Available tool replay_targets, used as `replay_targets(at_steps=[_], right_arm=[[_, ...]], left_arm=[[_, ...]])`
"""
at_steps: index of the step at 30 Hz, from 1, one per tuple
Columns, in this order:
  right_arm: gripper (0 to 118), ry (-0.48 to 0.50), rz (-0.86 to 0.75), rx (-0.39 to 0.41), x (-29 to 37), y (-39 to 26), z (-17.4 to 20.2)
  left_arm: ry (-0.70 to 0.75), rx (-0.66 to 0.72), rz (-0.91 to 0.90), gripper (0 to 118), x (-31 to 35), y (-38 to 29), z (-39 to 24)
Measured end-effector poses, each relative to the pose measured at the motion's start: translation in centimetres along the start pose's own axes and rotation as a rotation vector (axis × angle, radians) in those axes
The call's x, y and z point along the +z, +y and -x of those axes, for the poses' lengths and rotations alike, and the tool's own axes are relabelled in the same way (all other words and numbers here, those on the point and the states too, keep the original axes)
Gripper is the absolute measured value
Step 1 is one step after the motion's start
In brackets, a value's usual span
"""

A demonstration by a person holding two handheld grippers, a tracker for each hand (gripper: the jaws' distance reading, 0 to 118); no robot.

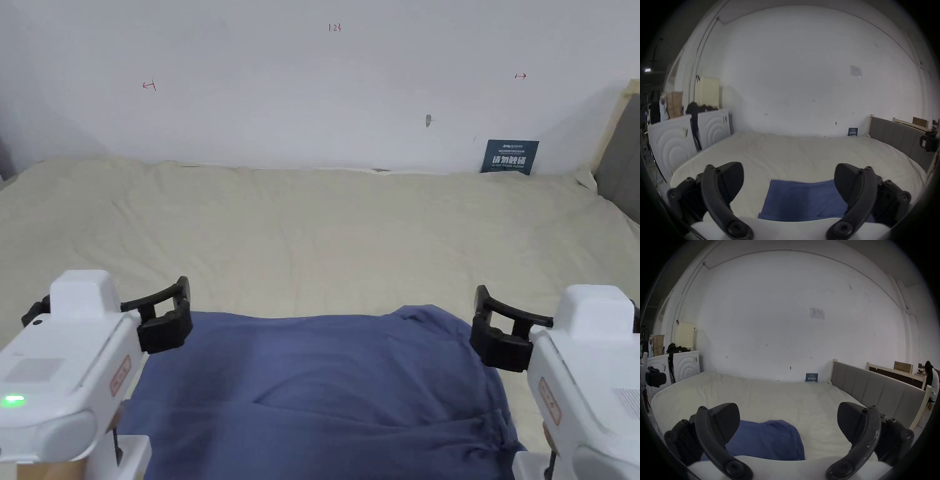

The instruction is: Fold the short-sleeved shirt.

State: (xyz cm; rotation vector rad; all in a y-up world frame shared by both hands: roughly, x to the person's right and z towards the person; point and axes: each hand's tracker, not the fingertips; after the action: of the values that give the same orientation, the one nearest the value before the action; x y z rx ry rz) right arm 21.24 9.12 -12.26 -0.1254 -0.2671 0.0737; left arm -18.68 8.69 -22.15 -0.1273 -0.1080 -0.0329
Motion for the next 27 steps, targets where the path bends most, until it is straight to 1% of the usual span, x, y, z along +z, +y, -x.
replay_targets(at_steps=[1, 2, 3, 4, 5, 6, 7, 10, 14, 18, 23, 27], right_arm=[[108, 0.009, -0.002, -0.006, 0.4, 0.1, 0.6], [93, 0.016, -0.008, -0.013, 0.5, 0.0, 0.7], [74, 0.019, -0.017, -0.018, 0.6, -0.1, 0.8], [41, 0.015, -0.023, -0.018, 0.6, -0.2, 1.1], [18, 0.006, -0.026, -0.019, 0.6, -0.2, 1.3], [8, -0.003, -0.03, -0.019, 0.6, -0.3, 1.3], [7, -0.009, -0.034, -0.022, 0.6, -0.5, 1.4], [6, -0.001, -0.041, -0.037, 0.5, -0.4, 1.4], [6, -0.005, -0.039, -0.035, -0.1, -0.5, 1.6], [6, 0.002, -0.022, -0.045, -1.2, -0.5, 1.8], [6, 0.012, 0.0, -0.037, -3.6, -0.6, 2.2], [6, 0.02, 0.023, -0.019, -6.1, -0.7, 2.8]], left_arm=[[-0.003, -0.018, -0.015, 98, 0.2, -0.1, -0.5], [-0.007, -0.03, -0.022, 86, 0.3, -0.2, -0.9], [-0.008, -0.032, -0.03, 73, 0.2, -0.6, -1.1], [-0.014, -0.043, -0.037, 45, 0.2, -0.7, -1.3], [-0.021, -0.05, -0.041, 22, 0.3, -0.9, -1.5], [-0.023, -0.053, -0.041, 3, 0.3, -1.0, -1.7], [-0.026, -0.057, -0.036, 0, 0.2, -1.1, -1.8], [-0.086, -0.021, 0.012, 0, 0.0, -1.0, -1.2], [-0.073, -0.023, 0.023, 0, -0.7, -1.3, -1.0], [-0.08, -0.018, 0.087, 0, -2.7, -1.9, -0.4], [-0.089, -0.002, 0.229, 0, -7.4, -2.8, 0.9], [-0.099, 0.041, 0.354, 0, -13.0, -4.0, 2.9]])
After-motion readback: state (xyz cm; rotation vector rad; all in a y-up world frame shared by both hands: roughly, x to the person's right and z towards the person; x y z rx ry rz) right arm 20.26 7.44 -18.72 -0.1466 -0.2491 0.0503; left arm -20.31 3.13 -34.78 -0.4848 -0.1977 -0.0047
